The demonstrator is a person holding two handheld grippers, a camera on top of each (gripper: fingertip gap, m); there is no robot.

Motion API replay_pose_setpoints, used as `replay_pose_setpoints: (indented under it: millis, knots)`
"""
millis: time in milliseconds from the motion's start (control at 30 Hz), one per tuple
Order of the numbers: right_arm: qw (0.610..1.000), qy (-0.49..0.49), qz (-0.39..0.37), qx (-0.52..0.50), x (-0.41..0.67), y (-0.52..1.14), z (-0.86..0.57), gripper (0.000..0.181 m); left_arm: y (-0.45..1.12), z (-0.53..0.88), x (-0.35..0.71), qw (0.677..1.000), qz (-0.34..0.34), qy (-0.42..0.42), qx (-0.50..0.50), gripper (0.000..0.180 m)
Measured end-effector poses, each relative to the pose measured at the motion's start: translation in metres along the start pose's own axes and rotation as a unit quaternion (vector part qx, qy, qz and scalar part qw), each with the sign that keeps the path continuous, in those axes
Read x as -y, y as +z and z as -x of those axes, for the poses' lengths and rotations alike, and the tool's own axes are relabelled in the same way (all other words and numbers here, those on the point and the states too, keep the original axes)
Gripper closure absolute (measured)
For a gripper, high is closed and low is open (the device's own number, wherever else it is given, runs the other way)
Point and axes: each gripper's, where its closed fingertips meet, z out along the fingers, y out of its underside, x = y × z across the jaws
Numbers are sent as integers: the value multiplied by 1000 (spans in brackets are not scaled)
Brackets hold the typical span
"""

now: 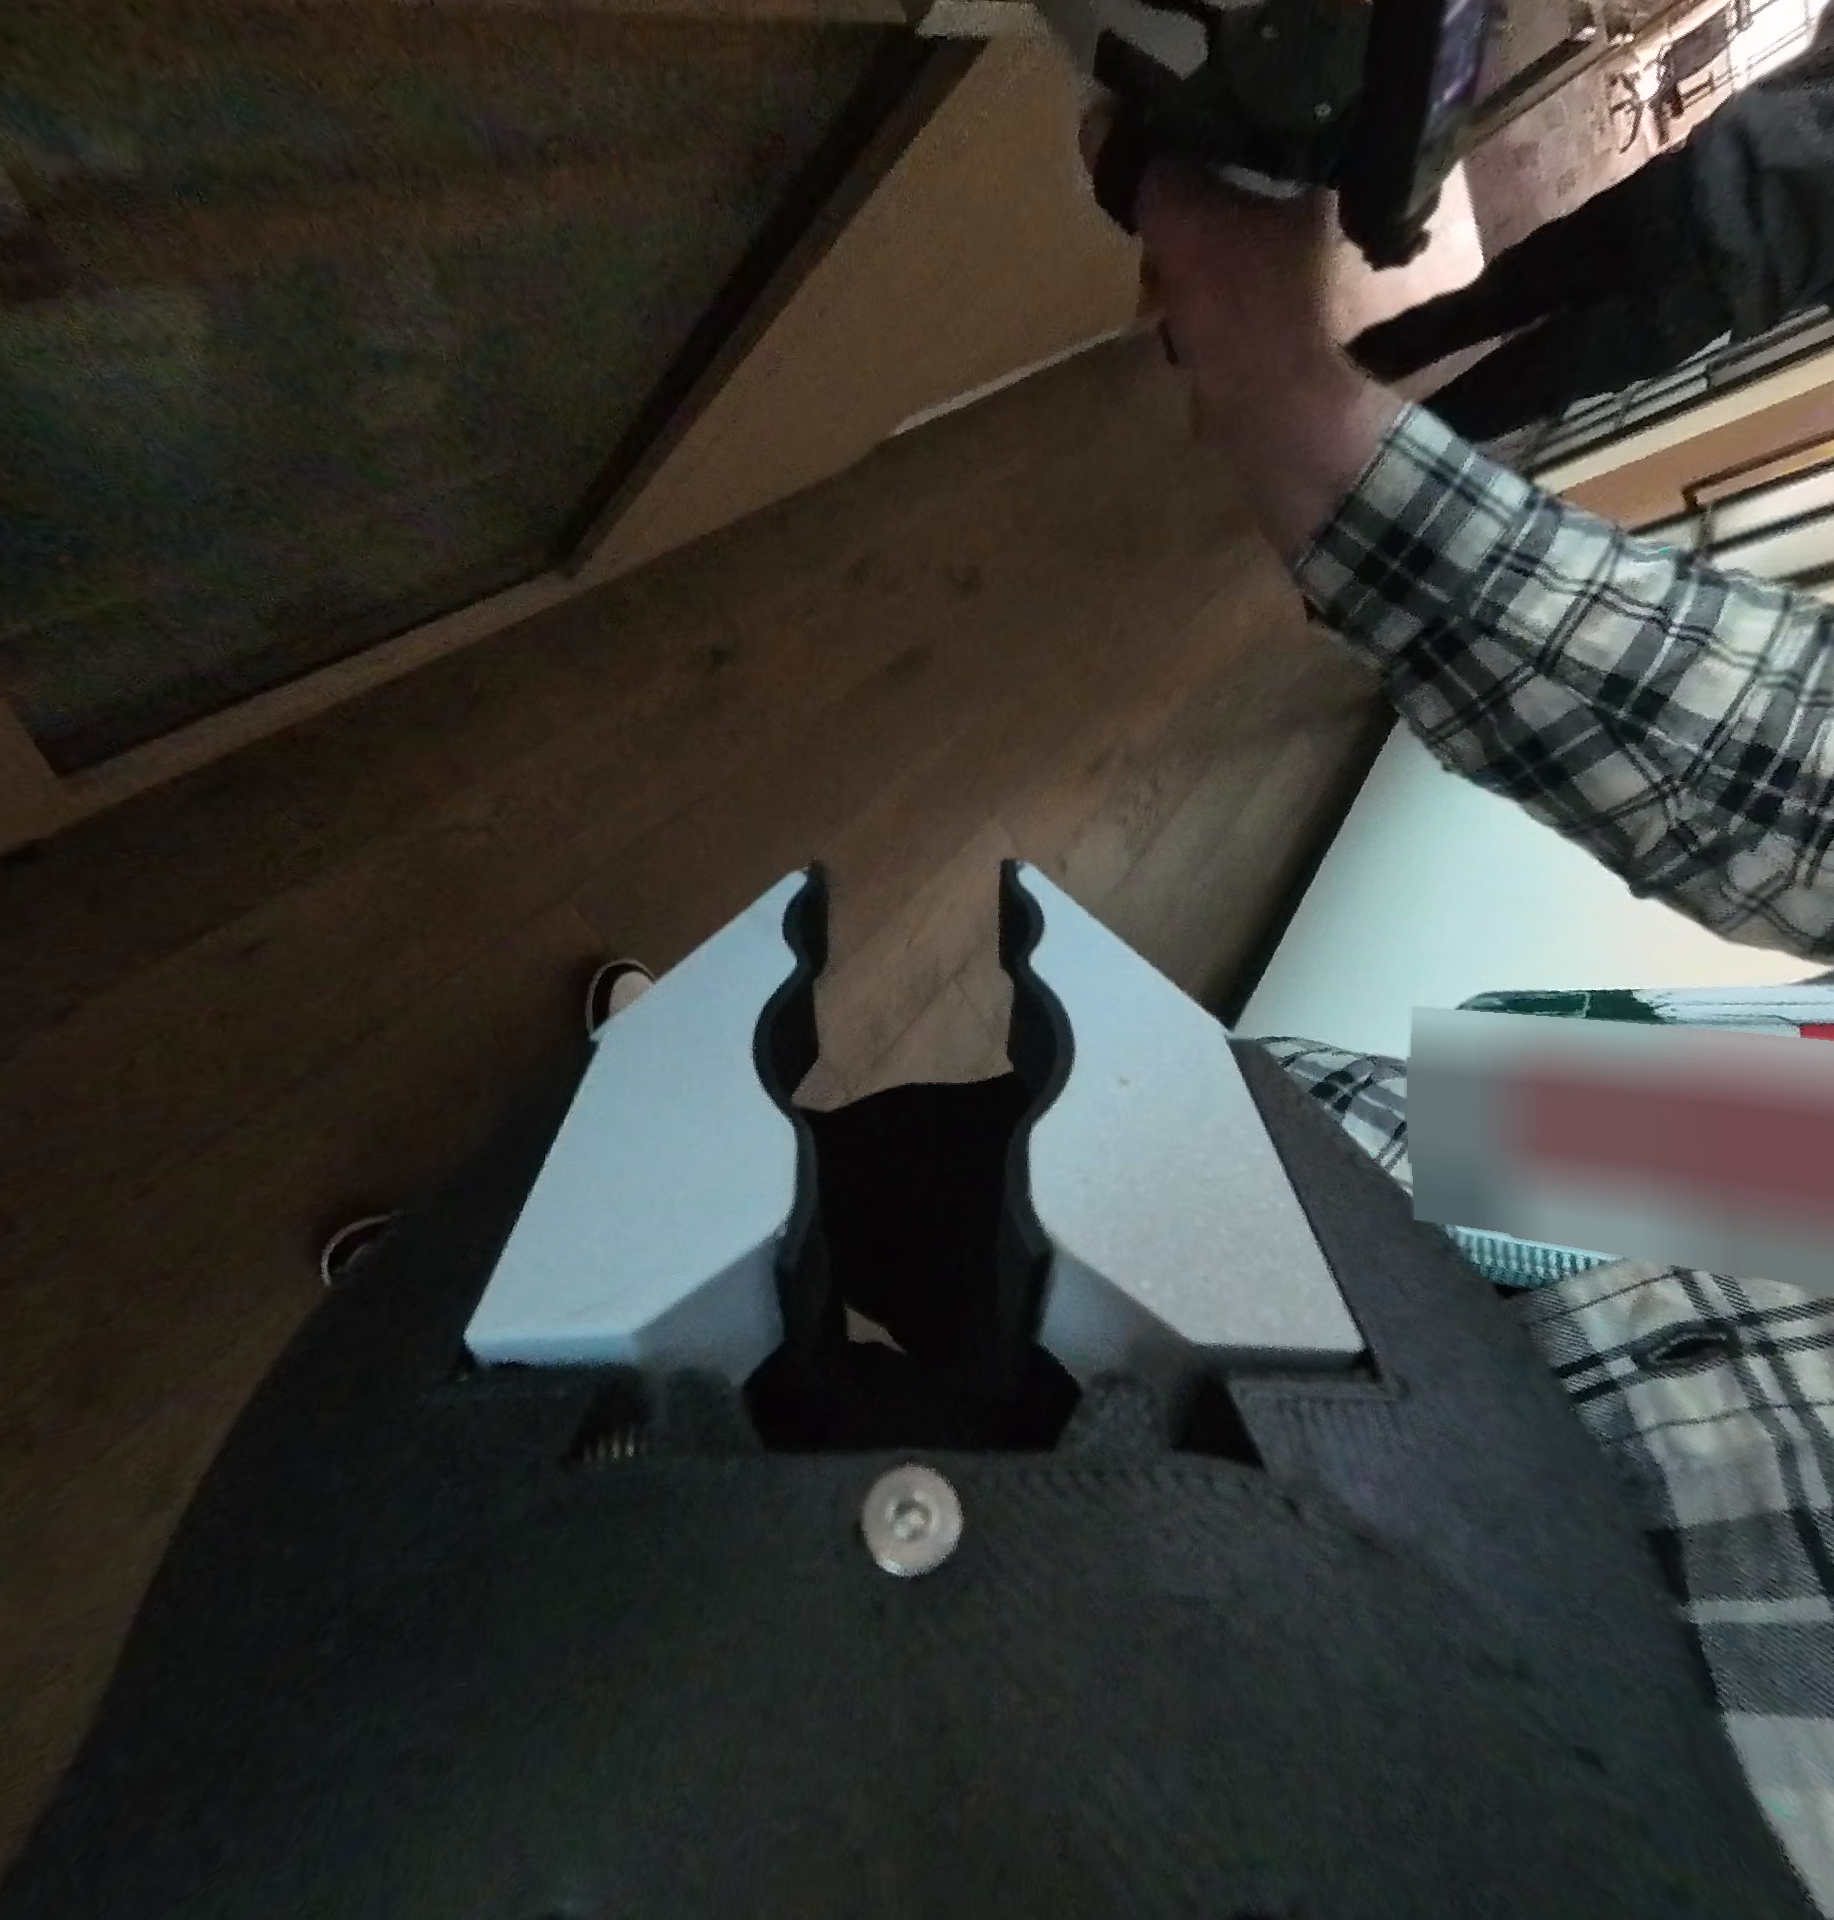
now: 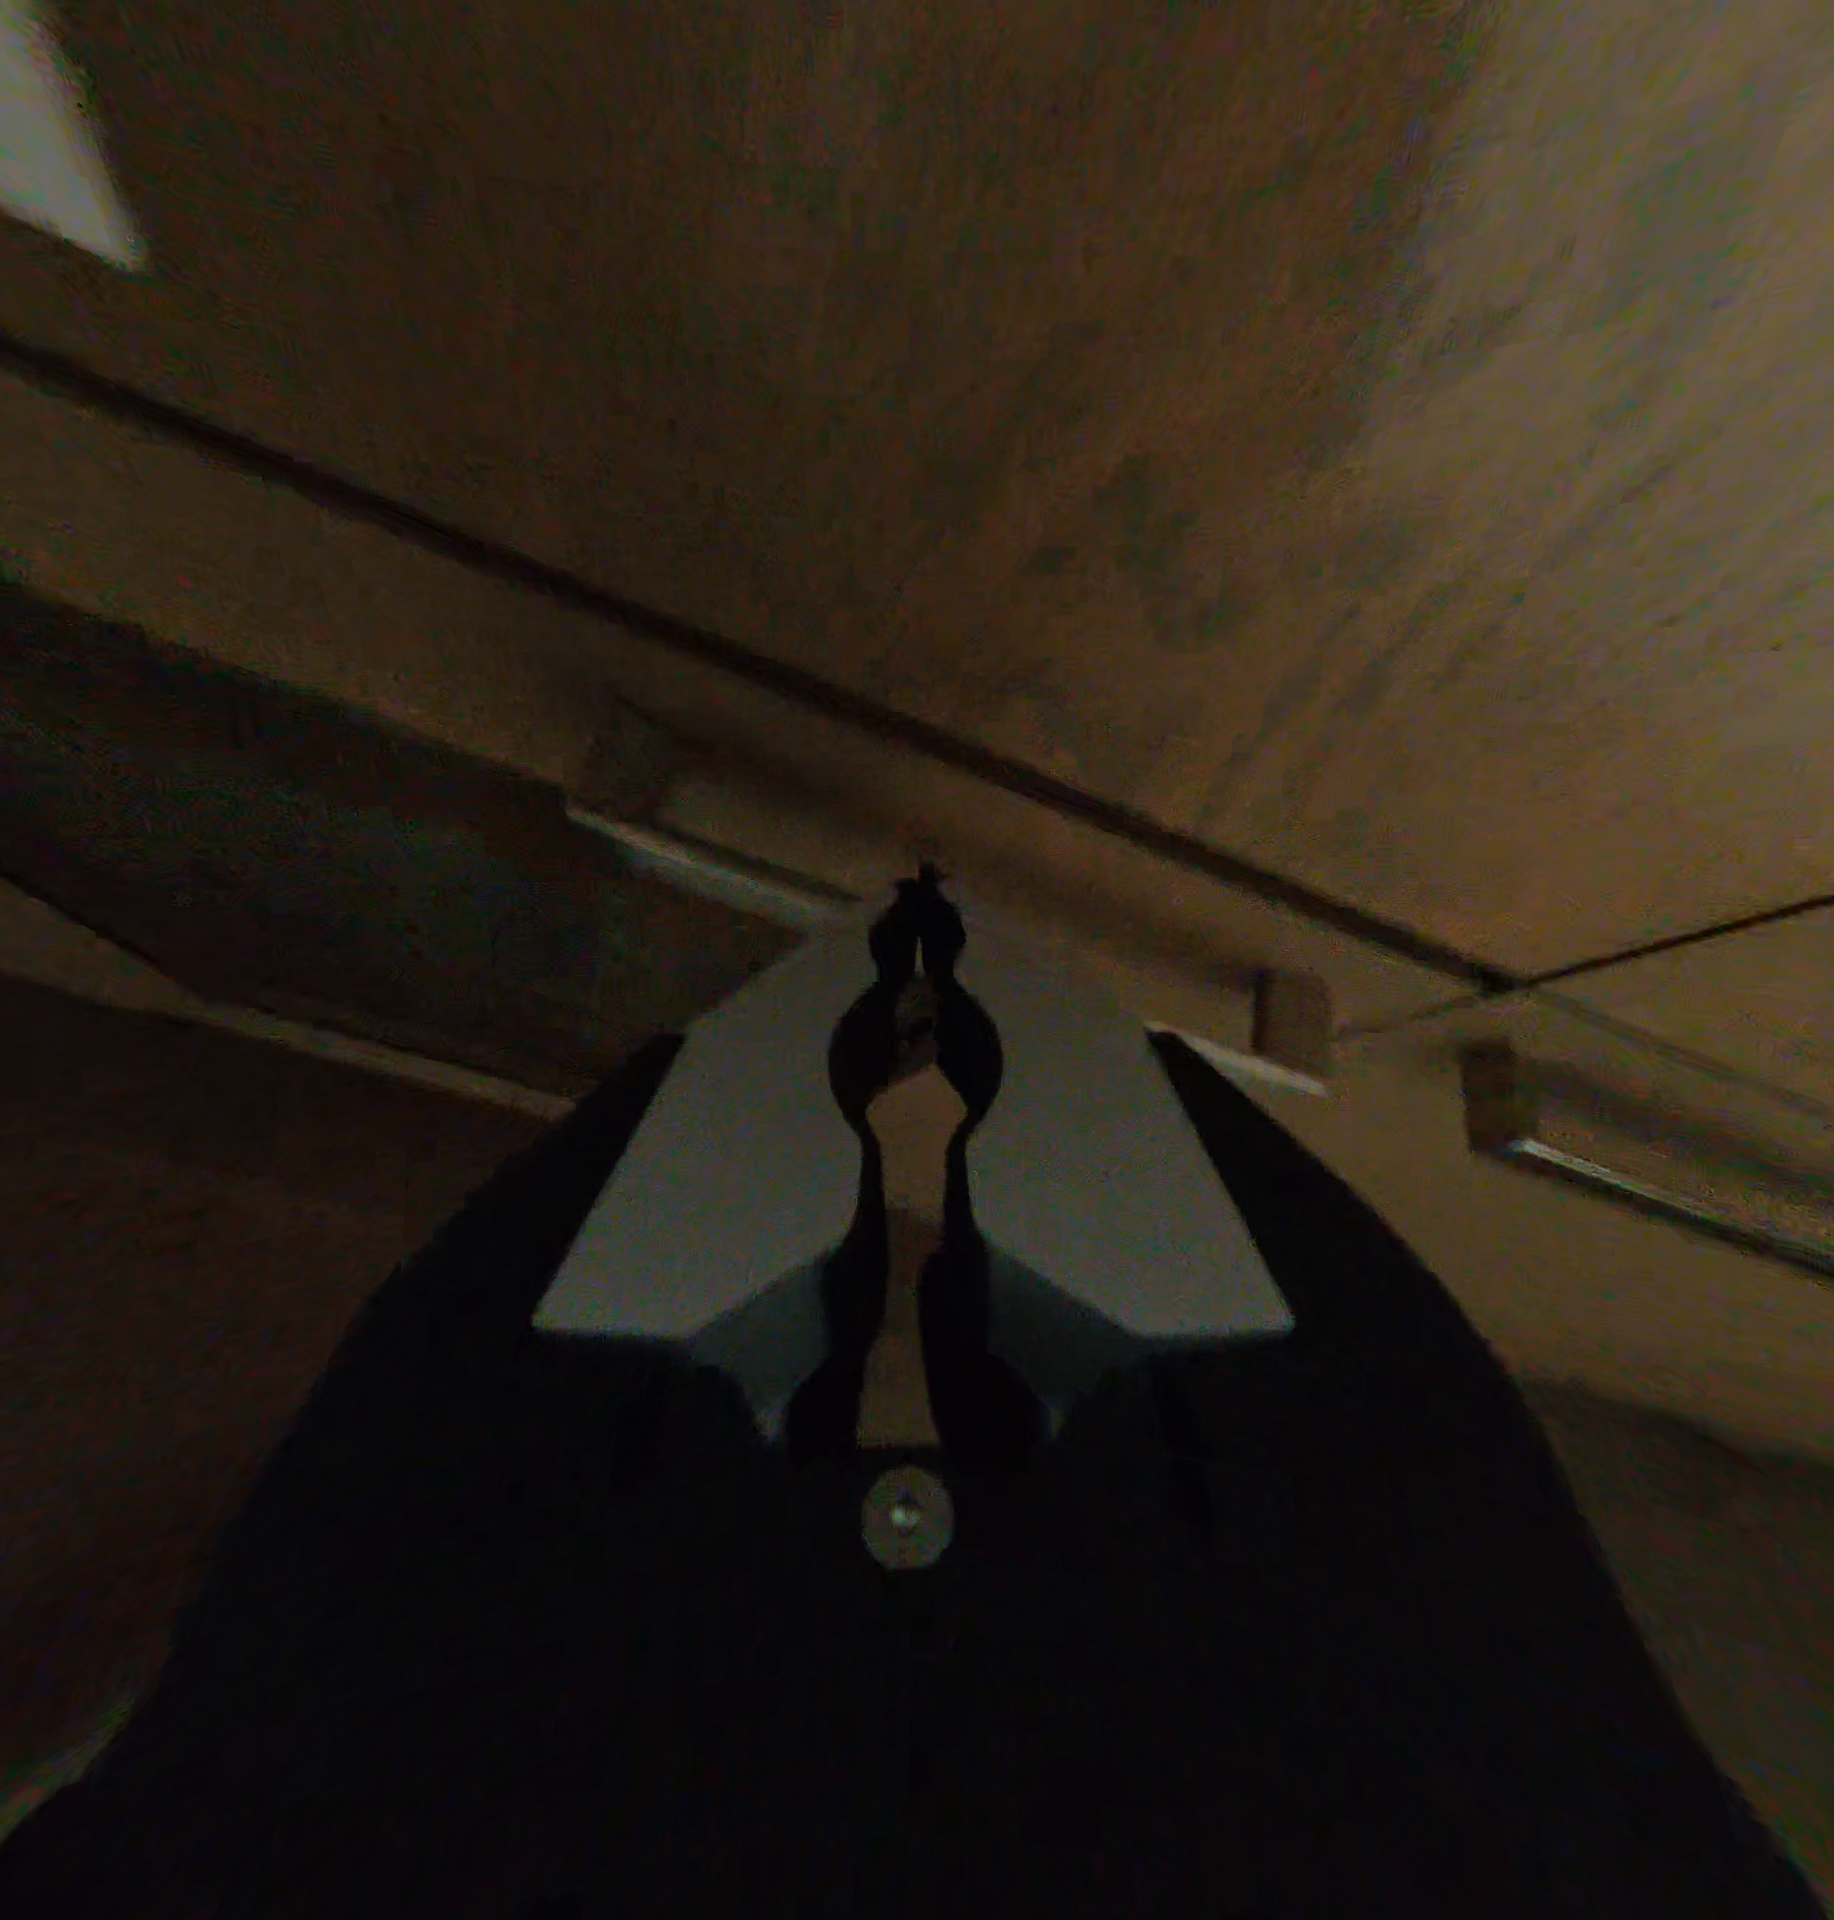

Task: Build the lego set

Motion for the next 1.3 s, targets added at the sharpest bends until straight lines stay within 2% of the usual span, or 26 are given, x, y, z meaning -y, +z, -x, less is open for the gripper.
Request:
replay_pose_setpoints:
  millis: [167, 300, 400, 500, 633, 833, 933, 1067, 1200, 1300]
  knots:
    - [998, -32, -34, 46, 11, -34, 13, 181, 2, -10, 15, 1000, -28, 4, 11, 147]
    - [987, -20, -114, 114, 65, -95, 23, 175, 6, -18, 31, 999, -48, 12, 20, 146]
    - [973, -25, -190, 128, 135, -140, 9, 159, 9, -26, 49, 997, -67, 27, 25, 145]
    - [966, -12, -221, 137, 198, -153, -18, 148, 11, -33, 68, 995, -80, 53, 32, 144]
    - [971, 17, -169, 167, 253, -119, -43, 135, 9, -40, 93, 992, -94, 78, 29, 144]
    - [971, 97, -29, 218, 283, -27, -50, 120, -2, -35, 131, 987, -122, 100, 12, 144]
    - [966, 116, 29, 227, 284, 0, -43, 125, -6, -27, 146, 986, -123, 111, -2, 144]
    - [968, 80, 45, 233, 289, 11, -31, 181, -11, -12, 165, 986, -113, 124, -24, 144]
    - [966, 90, 14, 240, 306, 3, -37, 181, -20, 1, 182, 984, -106, 139, -42, 144]
    - [950, 80, 35, 301, 301, -20, -26, 181, -26, 7, 189, 982, -98, 151, -55, 145]
